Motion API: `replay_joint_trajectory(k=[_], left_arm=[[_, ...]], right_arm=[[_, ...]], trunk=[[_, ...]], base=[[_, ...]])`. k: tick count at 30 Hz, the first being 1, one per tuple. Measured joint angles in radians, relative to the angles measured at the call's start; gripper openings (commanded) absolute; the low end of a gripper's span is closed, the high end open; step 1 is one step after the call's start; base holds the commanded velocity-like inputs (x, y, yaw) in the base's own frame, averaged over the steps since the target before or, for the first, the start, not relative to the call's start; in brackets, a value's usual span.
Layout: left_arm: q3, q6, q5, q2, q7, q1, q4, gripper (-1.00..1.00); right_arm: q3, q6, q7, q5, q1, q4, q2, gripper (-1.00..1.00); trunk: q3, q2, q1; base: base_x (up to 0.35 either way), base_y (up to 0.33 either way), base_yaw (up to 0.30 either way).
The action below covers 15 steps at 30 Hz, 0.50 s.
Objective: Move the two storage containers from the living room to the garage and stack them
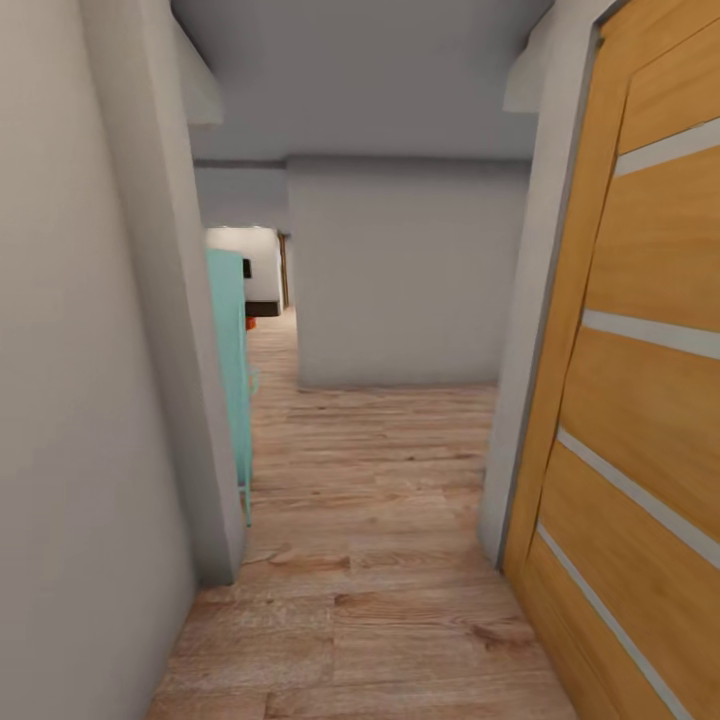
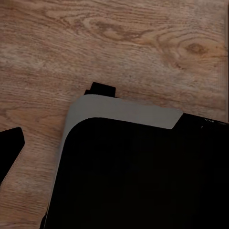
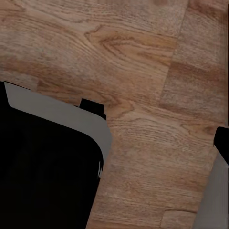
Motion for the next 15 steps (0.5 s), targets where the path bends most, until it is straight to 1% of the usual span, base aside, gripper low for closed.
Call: replay_joint_trajectory(k=[15], left_arm=[[0.0, -0.001, 0.0, 0.0, 0.0, 0.0, 0.005, 1.0]], right_arm=[[0.0, 0.004, 0.0, 0.003, 0.0, 0.0, 0.001, 1.0]], trunk=[[0.0, 0.0, 0.0]], base=[[0.323, 0.0, 0.0]])
